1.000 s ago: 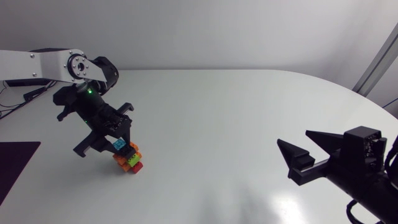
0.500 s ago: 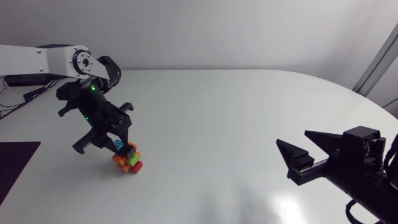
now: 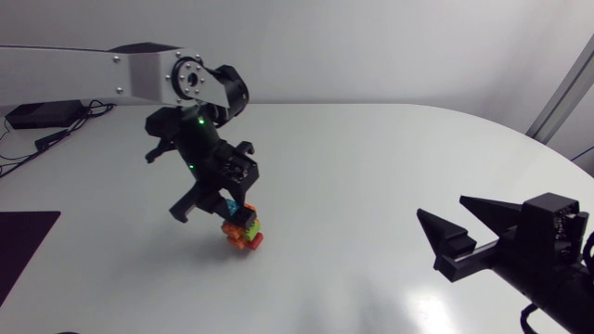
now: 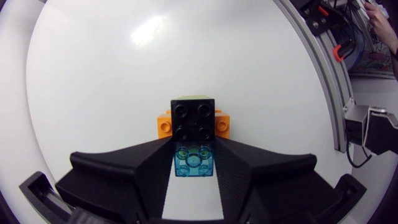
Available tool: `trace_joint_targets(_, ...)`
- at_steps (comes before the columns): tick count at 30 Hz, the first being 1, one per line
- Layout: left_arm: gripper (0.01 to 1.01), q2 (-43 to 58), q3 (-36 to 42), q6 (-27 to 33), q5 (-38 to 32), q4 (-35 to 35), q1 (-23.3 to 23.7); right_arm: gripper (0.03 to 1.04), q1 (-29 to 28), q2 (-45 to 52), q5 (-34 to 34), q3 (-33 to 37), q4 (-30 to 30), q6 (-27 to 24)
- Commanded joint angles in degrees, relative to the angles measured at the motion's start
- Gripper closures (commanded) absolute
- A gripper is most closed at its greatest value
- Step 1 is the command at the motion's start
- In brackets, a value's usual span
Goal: Separate the duplo bricks
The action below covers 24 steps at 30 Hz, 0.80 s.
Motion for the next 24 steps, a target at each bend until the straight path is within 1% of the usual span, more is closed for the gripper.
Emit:
trace_joint_targets(1, 0.756, 3.0, 4.5, -6.0, 1.2, 1.0, -3.2, 0.06, 0.1, -0.8, 0.4, -1.3, -0.9, 1.4)
trace_joint_targets(6, 0.757, 6.9, 8.6, -11.6, 1.5, 2.0, -7.9, 0.06, 0.1, -1.4, 0.4, -1.7, -1.0, 1.3)
trace_joint_targets(7, 0.757, 8.1, 10.2, -13.6, 1.8, 1.9, -9.0, 0.06, 0.1, -1.6, 0.4, -1.7, -1.0, 1.3)
trace_joint_targets(11, 0.756, 11.5, 14.8, -19.6, 3.5, 1.3, -10.8, 0.06, -0.1, -1.9, 0.4, -1.7, -1.2, 1.3)
trace_joint_targets(17, 0.761, 13.2, 17.3, -25.2, 4.9, 1.0, -11.2, 0.06, -0.1, -1.4, 0.2, -1.7, -0.6, 1.0)
trace_joint_targets(24, 0.761, 13.5, 15.9, -27.8, 7.4, 1.2, -11.0, 0.06, 0.1, 2.4, -0.5, -1.1, 3.1, 1.0)
